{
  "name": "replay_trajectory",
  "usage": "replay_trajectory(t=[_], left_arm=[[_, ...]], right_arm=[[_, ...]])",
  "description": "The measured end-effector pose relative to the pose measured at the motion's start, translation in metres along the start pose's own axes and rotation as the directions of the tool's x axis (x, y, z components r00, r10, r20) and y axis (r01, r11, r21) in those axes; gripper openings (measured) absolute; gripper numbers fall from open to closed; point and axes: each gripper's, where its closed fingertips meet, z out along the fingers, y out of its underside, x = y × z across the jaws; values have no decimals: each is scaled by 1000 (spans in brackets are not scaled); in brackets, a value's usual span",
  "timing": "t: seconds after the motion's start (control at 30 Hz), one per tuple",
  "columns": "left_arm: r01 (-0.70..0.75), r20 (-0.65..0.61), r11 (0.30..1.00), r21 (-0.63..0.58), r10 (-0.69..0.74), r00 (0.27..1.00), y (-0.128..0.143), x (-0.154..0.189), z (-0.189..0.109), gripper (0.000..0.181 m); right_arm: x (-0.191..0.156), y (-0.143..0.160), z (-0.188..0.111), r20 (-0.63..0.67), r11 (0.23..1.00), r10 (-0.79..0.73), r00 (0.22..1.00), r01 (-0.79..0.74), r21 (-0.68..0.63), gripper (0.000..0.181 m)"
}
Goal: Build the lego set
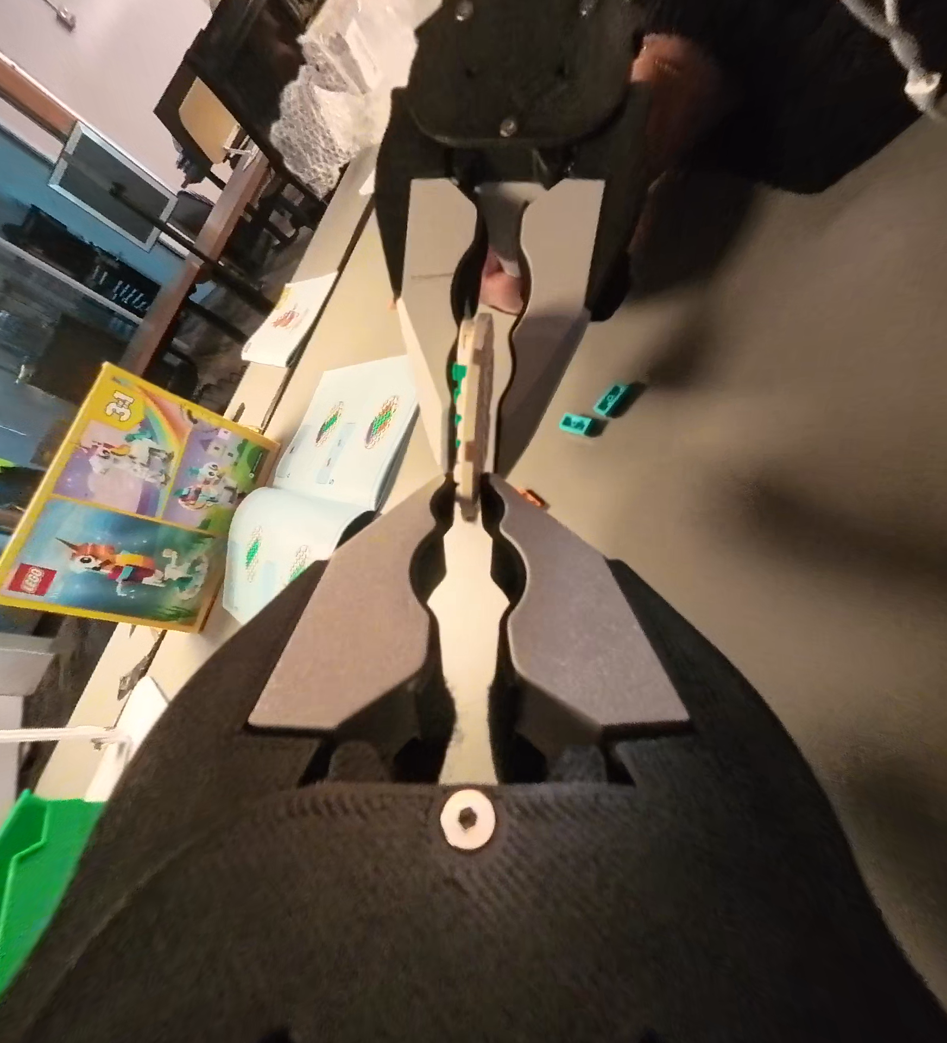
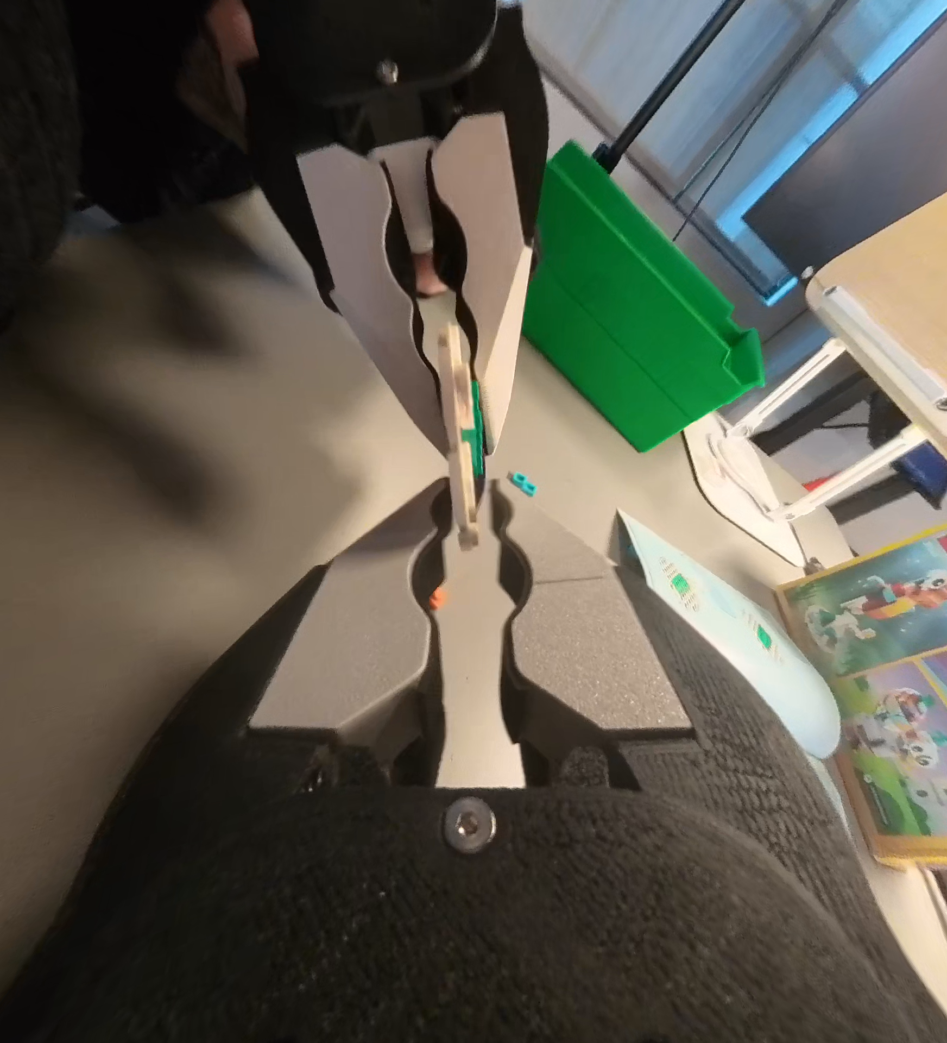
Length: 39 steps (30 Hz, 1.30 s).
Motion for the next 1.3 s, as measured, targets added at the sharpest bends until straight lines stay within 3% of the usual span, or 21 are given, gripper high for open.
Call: replay_trajectory(t=[0.03,0.37,0.7,0.73,0.8,0.87,1.03,1.3], left_arm=[[9,-6,1000,2,-9,1000,1,0,0,8],[228,-147,965,127,-209,967,-12,3,-8,8],[275,-170,953,131,-251,953,-11,3,-6,8],[293,-170,947,135,-269,948,-12,1,-6,10],[298,-139,945,137,-279,950,-11,-4,-7,41],[249,-86,959,133,-239,967,-10,-9,-9,49],[-18,39,997,74,15,999,-11,-13,-8,40],[-175,33,984,36,174,984,-21,-8,-1,29]], right_arm=[[1,-2,-1,6,1000,17,1000,-17,17,16],[-4,-16,-9,86,988,73,994,-83,127,7],[-4,-13,-9,91,992,70,993,-79,102,6],[-2,-13,-9,69,992,56,996,-63,105,6],[9,-5,-8,-18,998,13,1000,-11,62,6],[18,3,-10,-87,998,-51,995,53,18,6],[30,5,-13,-192,987,-160,968,157,-31,7],[24,6,-10,-189,970,-241,952,233,-65,7]])
